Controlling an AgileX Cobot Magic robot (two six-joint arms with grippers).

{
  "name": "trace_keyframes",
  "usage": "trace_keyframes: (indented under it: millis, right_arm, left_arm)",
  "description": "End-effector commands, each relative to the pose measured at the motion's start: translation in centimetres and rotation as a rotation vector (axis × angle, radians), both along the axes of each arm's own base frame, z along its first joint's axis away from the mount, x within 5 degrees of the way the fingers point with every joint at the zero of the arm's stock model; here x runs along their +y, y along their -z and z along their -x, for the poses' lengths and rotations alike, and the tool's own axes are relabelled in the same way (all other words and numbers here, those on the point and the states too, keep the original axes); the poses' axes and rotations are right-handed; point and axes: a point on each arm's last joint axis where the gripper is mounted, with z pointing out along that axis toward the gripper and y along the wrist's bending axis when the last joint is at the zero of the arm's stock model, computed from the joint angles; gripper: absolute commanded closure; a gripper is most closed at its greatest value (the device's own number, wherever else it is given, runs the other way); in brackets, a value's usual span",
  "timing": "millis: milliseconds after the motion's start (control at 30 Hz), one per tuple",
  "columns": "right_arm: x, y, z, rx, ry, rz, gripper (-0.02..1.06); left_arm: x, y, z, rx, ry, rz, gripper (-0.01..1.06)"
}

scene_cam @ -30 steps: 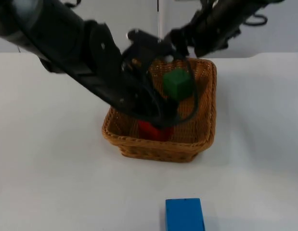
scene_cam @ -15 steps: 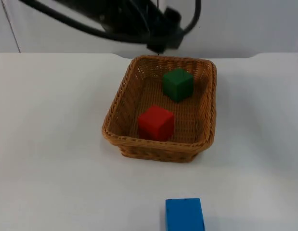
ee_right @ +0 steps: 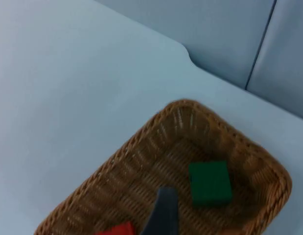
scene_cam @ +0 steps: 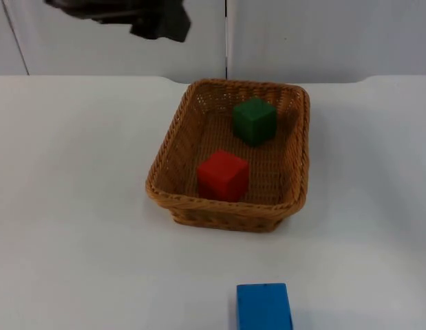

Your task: Pick up one cube with each hand and place exactly two cubes into the same basket, leaving the remaining cube outside.

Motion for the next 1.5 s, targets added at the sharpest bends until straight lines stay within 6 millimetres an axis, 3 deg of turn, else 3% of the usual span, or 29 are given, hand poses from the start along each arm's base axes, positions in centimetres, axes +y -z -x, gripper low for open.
trace_keyframes:
  millis: [0,267,533,767,900,1467]
  right_arm:
    - [-0.1,0.1,0.8,-0.014,0.004,-0.010,0.34]
    - [-2.1,3.1,4.2,-0.011,0.047,-0.012,0.34]
    - [-4.3,4.0,8.5,-0.040,0.073,-0.020,0.34]
    - [-5.8,3.7,11.5,-0.055,0.075,-0.028,0.34]
    - [-7.2,3.3,14.5,-0.078,0.075,-0.040,0.34]
    - [-10.8,1.0,22.5,-0.212,0.070,-0.133,0.34]
  left_arm:
    - [0.5,-0.4,0.7,0.010,-0.020,0.026,0.23]
    - [1.7,-1.4,3.4,-0.010,-0.021,0.042,0.23]
    - [3.1,-1.9,6.9,-0.039,-0.022,0.061,0.23]
    - [4.0,-2.3,9.5,-0.051,-0.018,0.087,0.23]
    - [4.8,-3.6,11.9,-0.070,0.002,0.110,0.23]
    - [6.8,-6.8,18.4,-0.142,0.067,0.157,0.23]
